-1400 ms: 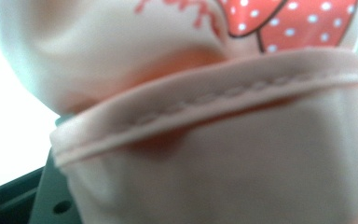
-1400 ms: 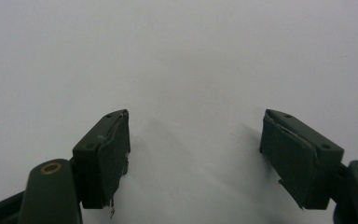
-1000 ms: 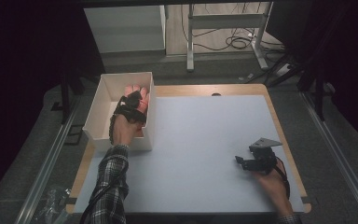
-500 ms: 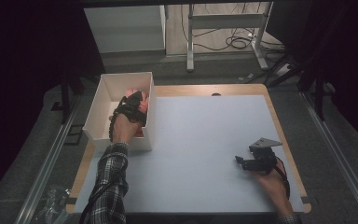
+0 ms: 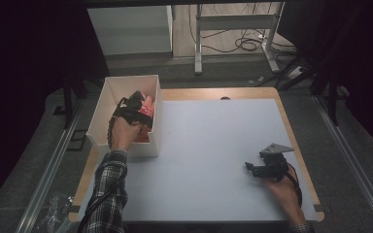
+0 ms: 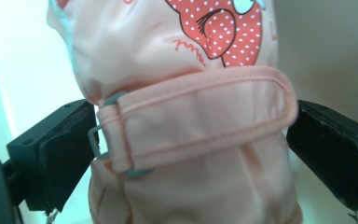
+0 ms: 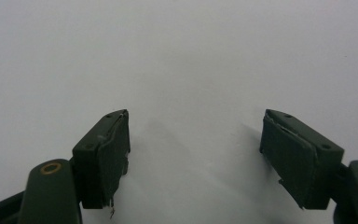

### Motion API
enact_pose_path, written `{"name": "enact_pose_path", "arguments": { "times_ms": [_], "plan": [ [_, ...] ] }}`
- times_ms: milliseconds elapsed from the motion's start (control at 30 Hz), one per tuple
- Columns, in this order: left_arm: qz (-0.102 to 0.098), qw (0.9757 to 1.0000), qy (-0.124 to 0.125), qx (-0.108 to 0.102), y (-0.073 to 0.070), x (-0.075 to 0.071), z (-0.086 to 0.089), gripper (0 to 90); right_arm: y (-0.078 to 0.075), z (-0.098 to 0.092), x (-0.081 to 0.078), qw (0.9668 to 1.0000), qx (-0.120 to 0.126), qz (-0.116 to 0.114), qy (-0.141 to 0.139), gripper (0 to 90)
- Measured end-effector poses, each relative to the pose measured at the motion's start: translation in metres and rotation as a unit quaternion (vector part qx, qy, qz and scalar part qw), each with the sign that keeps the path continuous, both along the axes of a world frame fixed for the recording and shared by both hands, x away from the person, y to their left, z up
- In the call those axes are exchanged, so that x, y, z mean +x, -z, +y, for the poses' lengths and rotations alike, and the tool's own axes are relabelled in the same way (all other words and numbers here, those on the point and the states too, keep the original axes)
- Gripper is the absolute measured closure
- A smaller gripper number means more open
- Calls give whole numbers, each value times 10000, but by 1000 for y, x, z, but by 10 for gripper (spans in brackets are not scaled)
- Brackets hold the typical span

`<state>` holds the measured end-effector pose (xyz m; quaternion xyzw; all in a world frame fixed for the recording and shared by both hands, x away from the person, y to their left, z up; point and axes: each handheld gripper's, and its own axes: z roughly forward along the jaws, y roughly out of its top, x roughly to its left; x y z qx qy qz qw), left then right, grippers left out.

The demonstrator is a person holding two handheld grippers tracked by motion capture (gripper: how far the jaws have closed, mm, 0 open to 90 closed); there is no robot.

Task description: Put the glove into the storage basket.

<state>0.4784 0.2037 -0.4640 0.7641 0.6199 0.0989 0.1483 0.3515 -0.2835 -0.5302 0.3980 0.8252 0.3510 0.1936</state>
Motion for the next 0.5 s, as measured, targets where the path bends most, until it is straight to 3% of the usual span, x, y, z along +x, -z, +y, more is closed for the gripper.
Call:
{"name": "enact_pose_path", "arguments": {
  "times_ms": [500],
  "plan": [
    [-576, 9981, 139, -187, -20, -17, 5, 31, 0, 0, 0, 10000, -2, -2, 1, 245]
  ]
}}
